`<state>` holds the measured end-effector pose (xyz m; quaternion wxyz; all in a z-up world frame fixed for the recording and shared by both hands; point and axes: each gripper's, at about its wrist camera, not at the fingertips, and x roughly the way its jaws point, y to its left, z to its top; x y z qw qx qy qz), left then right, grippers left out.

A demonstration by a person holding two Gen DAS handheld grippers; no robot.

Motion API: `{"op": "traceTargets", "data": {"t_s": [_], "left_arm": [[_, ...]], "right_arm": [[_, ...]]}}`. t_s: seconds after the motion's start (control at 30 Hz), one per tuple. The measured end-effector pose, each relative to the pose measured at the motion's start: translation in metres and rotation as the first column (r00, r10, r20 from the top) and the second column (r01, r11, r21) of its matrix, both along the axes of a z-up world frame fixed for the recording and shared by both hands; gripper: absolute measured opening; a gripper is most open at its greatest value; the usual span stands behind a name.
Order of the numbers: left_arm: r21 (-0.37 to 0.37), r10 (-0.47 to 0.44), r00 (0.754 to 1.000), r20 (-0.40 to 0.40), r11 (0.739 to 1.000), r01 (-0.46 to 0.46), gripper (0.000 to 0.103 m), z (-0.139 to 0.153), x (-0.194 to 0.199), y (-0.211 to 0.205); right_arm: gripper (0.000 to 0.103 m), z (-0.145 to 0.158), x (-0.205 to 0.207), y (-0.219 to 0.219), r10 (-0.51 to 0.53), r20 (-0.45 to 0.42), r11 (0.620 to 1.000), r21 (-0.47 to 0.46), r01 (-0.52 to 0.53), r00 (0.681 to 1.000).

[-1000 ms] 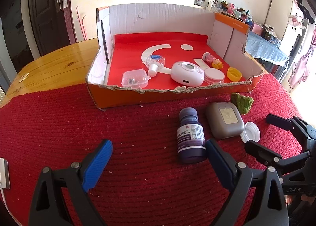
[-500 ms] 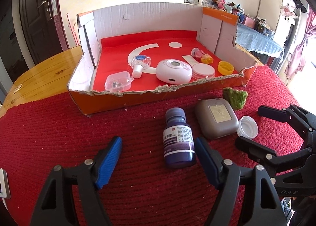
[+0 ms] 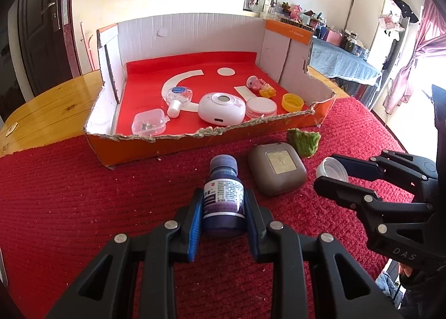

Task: Organize objects
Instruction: 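Grasp the dark blue purple-label bottle with left gripper while right gripper grasps the white lid, then carry the dark bottle into the box with left gripper while right gripper lowers the white lid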

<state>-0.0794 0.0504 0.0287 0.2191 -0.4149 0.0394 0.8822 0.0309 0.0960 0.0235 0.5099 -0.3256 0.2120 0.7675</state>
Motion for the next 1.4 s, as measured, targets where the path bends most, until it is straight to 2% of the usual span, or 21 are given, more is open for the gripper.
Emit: {"op": "traceTargets", "data": {"t_s": [0.13,0.63,1.1,1.23,1.4], "left_arm": [[0.006,0.006,1.000,-0.017,1.000,-0.006,0.029,0.006,0.004,-0.004],[0.020,0.019,0.998,-0.053,1.000,-0.018,0.029,0.020,0.008,-0.010],[0.023,0.018,0.998,-0.053,1.000,-0.017,0.029,0.025,0.008,-0.012],[0.015,0.031,0.998,-0.059,0.999,-0.031,0.029,0.040,0.001,-0.014],[-0.021,0.043,0.995,-0.086,0.999,-0.045,0.029,0.065,-0.027,-0.014]], "right_arm": [[0.031,0.007,-0.002,-0.003,0.005,-0.001,1.000,0.019,-0.005,1.000],[0.031,0.004,-0.002,-0.001,0.002,-0.009,1.000,0.007,-0.002,1.000],[0.031,0.002,0.000,0.001,0.015,-0.021,1.000,-0.005,-0.015,1.000],[0.031,0.014,0.001,0.003,0.037,-0.064,0.999,-0.005,-0.037,0.997],[0.031,0.049,-0.002,0.019,0.064,-0.076,0.997,0.052,-0.060,0.995]]}}
